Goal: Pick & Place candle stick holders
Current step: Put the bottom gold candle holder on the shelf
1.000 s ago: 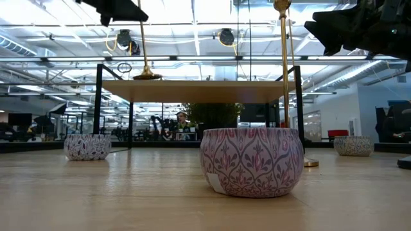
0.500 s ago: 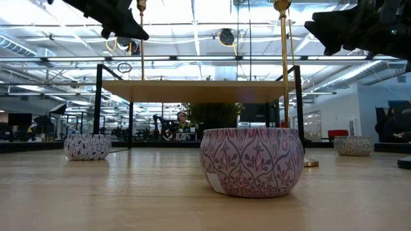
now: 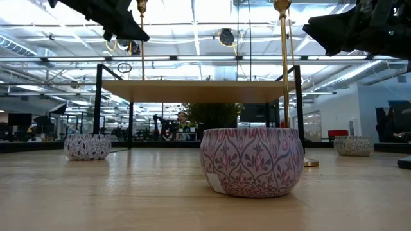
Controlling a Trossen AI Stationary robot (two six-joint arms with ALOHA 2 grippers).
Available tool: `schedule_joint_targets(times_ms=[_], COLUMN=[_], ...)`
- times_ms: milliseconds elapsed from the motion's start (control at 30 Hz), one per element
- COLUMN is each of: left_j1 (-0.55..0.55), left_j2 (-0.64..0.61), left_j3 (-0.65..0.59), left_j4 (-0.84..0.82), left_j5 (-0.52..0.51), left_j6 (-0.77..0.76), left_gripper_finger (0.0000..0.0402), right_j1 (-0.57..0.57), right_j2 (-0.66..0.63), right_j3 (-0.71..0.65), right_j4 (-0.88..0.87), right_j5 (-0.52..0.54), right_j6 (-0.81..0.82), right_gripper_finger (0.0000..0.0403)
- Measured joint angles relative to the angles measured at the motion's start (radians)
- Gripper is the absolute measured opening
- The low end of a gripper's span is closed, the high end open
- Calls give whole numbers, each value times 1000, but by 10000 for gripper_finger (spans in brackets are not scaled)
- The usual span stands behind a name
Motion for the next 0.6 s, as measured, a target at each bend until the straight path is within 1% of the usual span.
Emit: schedule_joint_targets(times_ms=[333,433,600], left_j1=[26,34,40], left_j2=[0,1,1], left_j3=[0,0,-1], left_j4=[-3,-16,-23], left_j5=[5,5,8], left_j6=[-3,-3,-3], left_gripper_finger=[34,48,84], right_j1=[0,0,0], right_j2=[0,0,0], right_j3=[0,0,0], right_j4=[0,0,0], right_j5=[0,-1,-1], right_j6=[0,0,0], right_gripper_finger=[171,171,171])
